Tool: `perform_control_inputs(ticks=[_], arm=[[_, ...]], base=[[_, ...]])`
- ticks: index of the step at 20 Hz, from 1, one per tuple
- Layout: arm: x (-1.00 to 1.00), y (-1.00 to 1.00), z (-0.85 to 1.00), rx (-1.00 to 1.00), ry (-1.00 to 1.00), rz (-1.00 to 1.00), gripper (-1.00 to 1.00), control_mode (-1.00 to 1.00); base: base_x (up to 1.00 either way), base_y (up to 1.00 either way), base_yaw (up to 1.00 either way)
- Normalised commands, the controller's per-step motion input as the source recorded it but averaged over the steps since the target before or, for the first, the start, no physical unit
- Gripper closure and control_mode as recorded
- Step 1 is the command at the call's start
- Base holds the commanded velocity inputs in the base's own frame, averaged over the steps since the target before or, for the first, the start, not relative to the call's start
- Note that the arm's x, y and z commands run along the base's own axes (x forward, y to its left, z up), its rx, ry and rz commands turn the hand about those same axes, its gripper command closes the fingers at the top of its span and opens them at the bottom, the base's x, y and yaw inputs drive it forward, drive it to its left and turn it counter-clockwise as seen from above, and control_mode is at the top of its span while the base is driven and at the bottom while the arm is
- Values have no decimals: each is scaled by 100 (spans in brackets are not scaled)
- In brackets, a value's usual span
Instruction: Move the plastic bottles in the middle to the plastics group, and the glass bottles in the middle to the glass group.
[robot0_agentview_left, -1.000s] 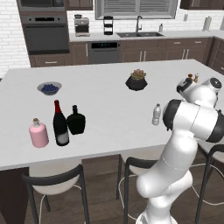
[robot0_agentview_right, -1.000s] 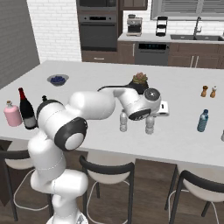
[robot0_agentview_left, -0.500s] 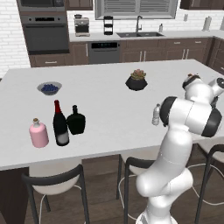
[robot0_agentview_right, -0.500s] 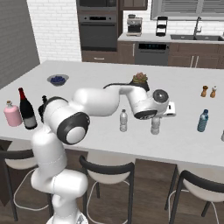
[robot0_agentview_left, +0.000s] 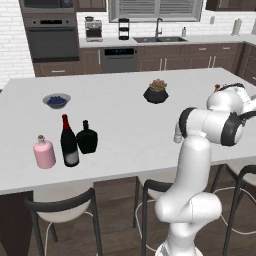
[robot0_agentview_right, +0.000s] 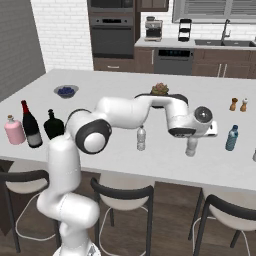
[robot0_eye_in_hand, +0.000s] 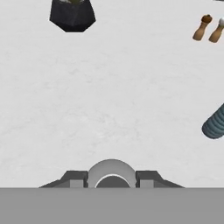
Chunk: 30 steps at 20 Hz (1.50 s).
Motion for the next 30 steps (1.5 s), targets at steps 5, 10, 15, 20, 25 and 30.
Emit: perform_control_inputs(ticks=[5,10,15,20,25,30], arm=[[0,-34,3,-1,0,0,100,-100],[-2,-5,0,-7,-2,0,100,-100],[-1,-6,0,-11,-5,0,100,-100],[-2,-4,0,-14,2,0,100,-100],[4,-2,0,-4,20,0,100,-100],[13,-4,0,4,17,0,100,-100]], base=[[0,0,0],[0,0,0],[0,0,0],[0,0,0],[0,0,0],[0,0,0]])
